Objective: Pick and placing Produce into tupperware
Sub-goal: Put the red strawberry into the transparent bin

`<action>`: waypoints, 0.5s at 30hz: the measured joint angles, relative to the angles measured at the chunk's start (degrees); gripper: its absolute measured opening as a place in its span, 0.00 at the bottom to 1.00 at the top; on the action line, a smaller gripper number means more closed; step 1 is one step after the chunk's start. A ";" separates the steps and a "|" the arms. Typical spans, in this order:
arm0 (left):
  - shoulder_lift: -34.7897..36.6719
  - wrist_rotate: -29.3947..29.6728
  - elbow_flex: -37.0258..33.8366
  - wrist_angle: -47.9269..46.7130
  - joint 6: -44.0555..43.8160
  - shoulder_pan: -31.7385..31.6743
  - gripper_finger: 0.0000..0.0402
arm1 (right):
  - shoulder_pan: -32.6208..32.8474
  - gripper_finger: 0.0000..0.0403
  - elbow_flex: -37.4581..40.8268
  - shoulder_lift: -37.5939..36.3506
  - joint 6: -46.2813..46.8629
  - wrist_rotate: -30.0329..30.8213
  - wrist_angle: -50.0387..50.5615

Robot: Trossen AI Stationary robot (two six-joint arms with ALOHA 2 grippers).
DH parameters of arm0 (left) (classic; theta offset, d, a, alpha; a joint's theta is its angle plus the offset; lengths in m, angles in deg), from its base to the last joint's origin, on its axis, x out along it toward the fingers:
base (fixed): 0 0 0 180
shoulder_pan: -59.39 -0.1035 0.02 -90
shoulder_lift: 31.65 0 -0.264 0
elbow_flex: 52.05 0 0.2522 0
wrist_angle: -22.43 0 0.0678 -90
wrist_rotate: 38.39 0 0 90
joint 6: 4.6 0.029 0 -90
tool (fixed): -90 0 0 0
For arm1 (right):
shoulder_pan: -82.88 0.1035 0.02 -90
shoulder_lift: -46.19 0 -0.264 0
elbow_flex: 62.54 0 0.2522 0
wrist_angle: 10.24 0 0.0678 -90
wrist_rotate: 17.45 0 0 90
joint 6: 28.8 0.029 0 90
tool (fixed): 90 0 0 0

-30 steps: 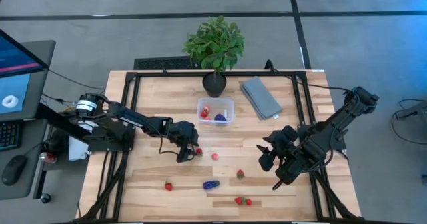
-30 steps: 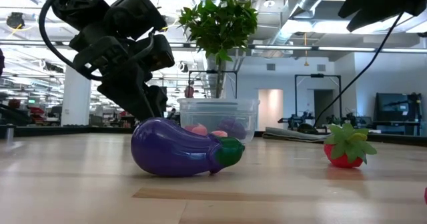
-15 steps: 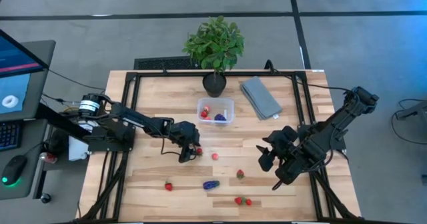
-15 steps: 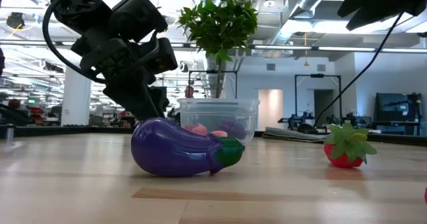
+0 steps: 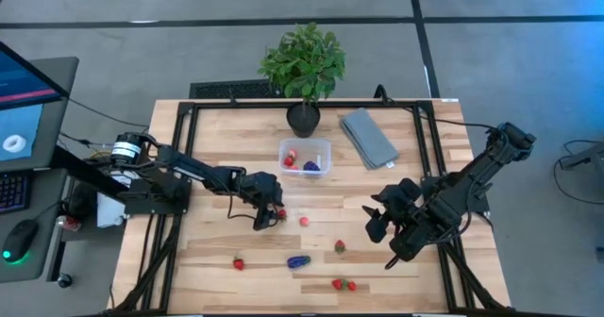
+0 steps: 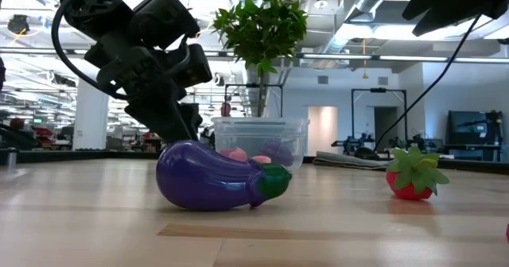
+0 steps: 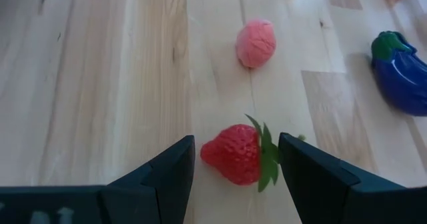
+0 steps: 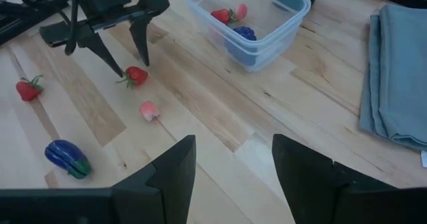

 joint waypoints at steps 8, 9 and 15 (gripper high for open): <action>0.00 0.25 0.00 0.00 0.79 0.00 0.51 | 0.00 0.55 0.00 0.00 0.10 0.00 -0.04; 0.00 0.26 0.00 0.00 0.81 0.00 0.51 | 0.00 0.55 0.00 0.00 0.10 0.00 -0.04; 0.00 0.87 0.02 0.00 0.81 0.00 0.51 | 0.00 0.55 0.00 0.00 0.07 0.00 -0.05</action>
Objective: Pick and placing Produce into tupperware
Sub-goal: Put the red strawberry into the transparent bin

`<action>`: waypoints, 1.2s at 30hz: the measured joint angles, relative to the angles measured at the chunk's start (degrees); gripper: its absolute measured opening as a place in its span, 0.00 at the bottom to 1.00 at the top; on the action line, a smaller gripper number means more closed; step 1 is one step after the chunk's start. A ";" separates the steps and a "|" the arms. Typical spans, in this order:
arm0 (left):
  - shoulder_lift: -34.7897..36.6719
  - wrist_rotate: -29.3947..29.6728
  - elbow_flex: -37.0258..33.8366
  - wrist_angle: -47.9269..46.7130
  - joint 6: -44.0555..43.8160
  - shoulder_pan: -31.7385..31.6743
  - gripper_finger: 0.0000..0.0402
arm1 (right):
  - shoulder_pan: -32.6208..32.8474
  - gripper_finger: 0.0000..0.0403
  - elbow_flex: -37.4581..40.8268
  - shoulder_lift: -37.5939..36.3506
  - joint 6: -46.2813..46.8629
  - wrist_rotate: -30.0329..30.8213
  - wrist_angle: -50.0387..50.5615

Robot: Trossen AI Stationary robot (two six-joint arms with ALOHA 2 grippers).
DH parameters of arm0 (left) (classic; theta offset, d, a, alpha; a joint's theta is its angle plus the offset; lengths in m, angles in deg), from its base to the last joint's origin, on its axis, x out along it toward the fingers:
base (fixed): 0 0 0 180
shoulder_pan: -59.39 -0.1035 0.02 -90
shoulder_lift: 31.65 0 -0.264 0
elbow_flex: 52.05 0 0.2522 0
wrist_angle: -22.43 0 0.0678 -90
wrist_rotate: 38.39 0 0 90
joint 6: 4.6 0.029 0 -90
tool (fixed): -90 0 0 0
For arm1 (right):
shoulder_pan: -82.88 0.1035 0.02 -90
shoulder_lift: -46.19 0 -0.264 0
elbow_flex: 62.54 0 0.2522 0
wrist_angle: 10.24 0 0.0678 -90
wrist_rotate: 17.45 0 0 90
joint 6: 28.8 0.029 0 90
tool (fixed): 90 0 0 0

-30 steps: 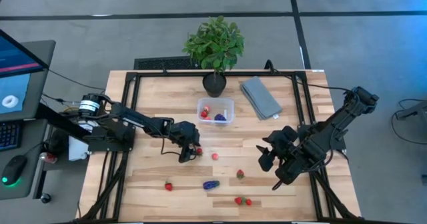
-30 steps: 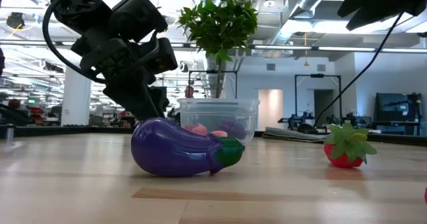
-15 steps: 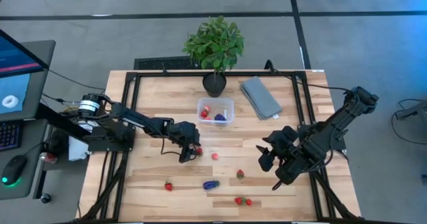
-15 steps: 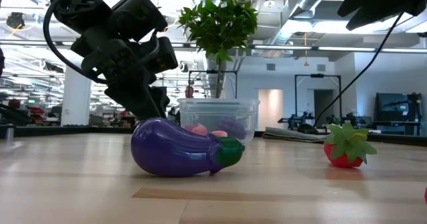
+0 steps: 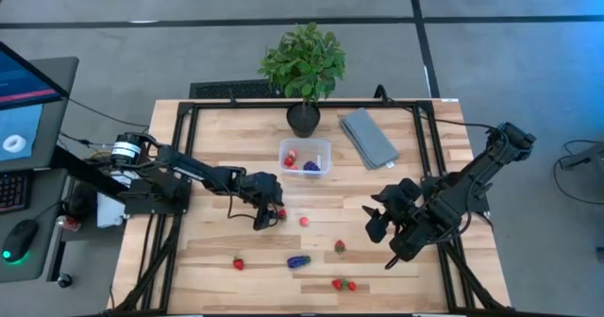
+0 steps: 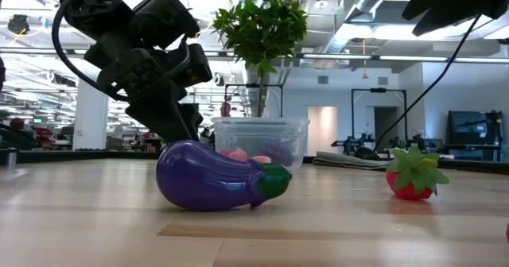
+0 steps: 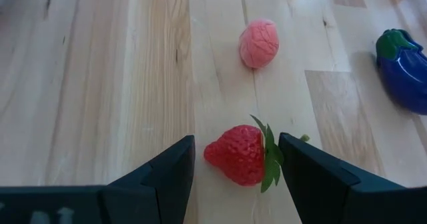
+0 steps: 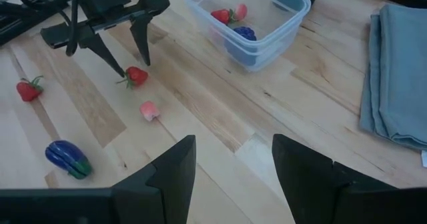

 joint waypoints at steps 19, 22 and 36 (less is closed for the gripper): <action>-4.96 -1.10 1.42 2.00 -1.25 1.25 0.51 | 0.47 0.55 0.00 -0.02 0.53 0.00 -0.46; -5.35 -1.10 1.42 2.26 -1.26 1.25 0.51 | 0.79 0.55 0.00 0.00 0.55 -0.24 -0.46; -5.31 -2.00 1.44 0.72 -0.01 1.22 0.45 | 0.72 0.55 0.00 0.00 0.24 -0.44 -0.02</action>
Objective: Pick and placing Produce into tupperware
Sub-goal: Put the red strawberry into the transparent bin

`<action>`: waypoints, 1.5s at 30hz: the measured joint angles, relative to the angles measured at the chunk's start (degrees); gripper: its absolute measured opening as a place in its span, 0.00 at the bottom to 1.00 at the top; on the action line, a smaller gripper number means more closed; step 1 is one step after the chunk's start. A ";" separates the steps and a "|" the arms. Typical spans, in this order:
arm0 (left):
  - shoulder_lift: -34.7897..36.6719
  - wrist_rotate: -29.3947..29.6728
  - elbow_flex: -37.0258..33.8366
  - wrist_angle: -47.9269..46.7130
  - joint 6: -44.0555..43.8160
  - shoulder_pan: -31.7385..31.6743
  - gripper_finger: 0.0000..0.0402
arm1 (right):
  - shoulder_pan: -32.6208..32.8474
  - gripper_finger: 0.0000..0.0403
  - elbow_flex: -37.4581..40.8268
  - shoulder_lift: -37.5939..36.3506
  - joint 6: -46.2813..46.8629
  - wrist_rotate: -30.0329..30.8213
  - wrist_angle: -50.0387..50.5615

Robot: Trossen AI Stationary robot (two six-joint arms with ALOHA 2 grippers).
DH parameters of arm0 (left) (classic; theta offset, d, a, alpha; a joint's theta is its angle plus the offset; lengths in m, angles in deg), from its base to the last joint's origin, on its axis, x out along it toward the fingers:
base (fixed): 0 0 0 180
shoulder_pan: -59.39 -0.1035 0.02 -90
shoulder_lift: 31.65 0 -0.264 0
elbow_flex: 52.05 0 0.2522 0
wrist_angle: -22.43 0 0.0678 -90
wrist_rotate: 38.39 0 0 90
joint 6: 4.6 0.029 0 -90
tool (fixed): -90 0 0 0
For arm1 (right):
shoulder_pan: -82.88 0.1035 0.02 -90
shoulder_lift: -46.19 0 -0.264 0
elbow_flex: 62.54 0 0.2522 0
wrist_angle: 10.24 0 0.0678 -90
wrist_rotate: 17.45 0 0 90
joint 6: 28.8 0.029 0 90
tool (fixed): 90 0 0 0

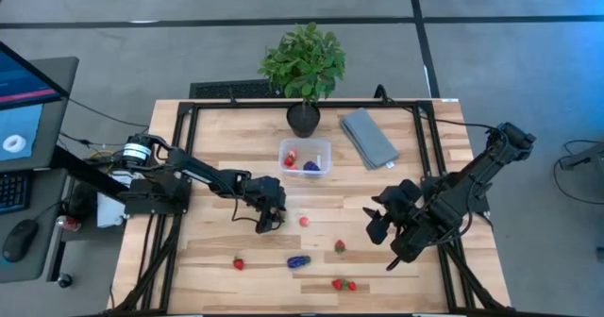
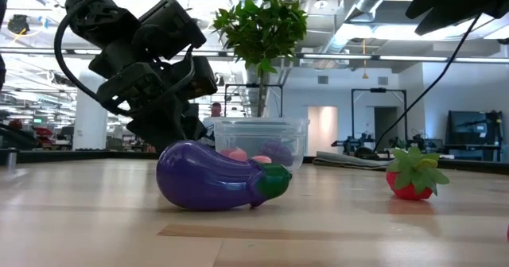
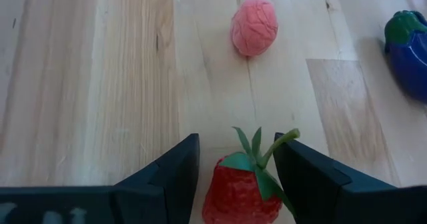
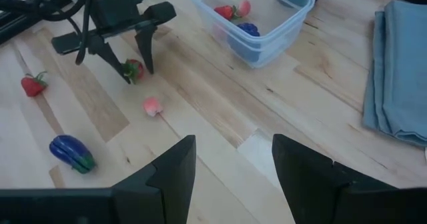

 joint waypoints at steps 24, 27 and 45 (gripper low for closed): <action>0.82 -2.70 0.07 -6.35 10.22 0.07 0.45 | 0.00 0.55 0.00 0.00 0.33 -0.87 -0.04; 1.61 -2.53 -0.06 -7.73 11.02 0.15 0.45 | 0.00 0.55 0.00 0.00 0.32 -0.87 -0.05; 2.29 0.68 -0.09 -8.22 9.51 0.20 0.35 | 0.00 0.55 0.00 0.00 0.33 -0.87 -0.24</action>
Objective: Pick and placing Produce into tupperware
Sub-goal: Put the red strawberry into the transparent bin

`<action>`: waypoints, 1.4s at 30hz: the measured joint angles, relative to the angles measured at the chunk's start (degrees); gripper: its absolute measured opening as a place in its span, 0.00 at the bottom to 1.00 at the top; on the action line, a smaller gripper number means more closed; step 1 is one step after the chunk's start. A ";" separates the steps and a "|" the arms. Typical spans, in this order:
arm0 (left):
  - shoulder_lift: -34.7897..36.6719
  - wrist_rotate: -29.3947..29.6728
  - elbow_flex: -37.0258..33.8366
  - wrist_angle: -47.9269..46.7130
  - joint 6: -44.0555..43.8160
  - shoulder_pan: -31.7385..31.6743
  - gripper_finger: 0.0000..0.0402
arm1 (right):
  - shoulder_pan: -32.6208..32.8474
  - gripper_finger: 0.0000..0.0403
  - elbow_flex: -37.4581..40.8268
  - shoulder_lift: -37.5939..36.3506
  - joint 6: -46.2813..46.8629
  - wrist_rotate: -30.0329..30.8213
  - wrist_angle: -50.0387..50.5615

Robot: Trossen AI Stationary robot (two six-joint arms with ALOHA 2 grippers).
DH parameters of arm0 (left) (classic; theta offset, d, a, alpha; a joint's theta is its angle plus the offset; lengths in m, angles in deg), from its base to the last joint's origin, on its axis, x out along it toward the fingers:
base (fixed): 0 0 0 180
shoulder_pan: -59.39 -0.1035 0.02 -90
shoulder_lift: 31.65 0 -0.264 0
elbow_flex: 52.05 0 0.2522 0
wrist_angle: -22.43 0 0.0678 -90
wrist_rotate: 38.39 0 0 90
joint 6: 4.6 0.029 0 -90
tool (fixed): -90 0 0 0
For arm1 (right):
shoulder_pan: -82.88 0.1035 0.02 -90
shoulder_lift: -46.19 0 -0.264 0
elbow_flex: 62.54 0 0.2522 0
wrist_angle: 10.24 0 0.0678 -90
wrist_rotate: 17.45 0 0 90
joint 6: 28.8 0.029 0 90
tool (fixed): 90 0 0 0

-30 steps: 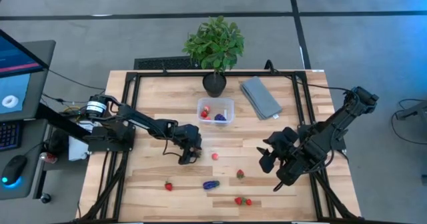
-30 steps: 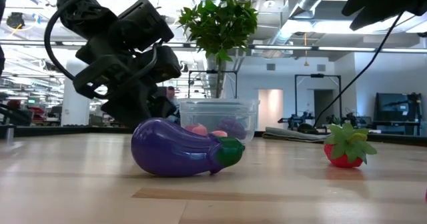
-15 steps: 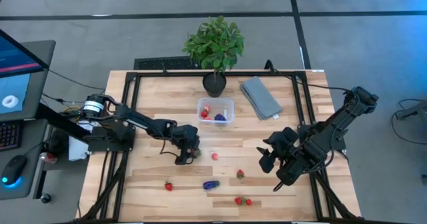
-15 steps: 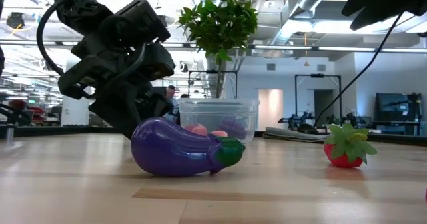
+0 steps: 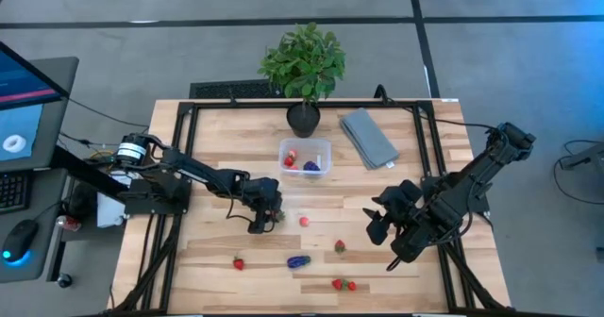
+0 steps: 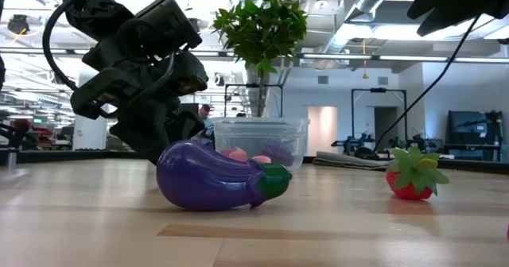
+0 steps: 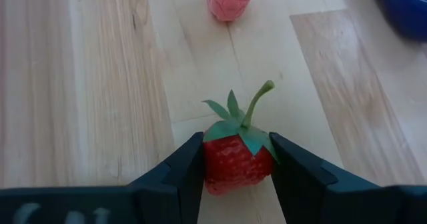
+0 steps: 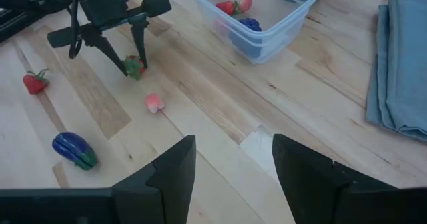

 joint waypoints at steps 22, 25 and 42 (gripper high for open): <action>15.15 6.73 -0.13 0.20 -2.70 -1.69 0.35 | -0.01 0.55 0.00 0.00 -0.37 0.22 0.09; 19.11 8.37 -0.09 0.70 -2.70 -2.93 0.35 | 0.00 0.55 0.00 0.00 -0.48 0.43 0.15; 25.41 11.25 -0.02 4.06 -1.49 -11.34 0.35 | -0.09 0.55 0.00 0.00 -0.47 0.48 -0.20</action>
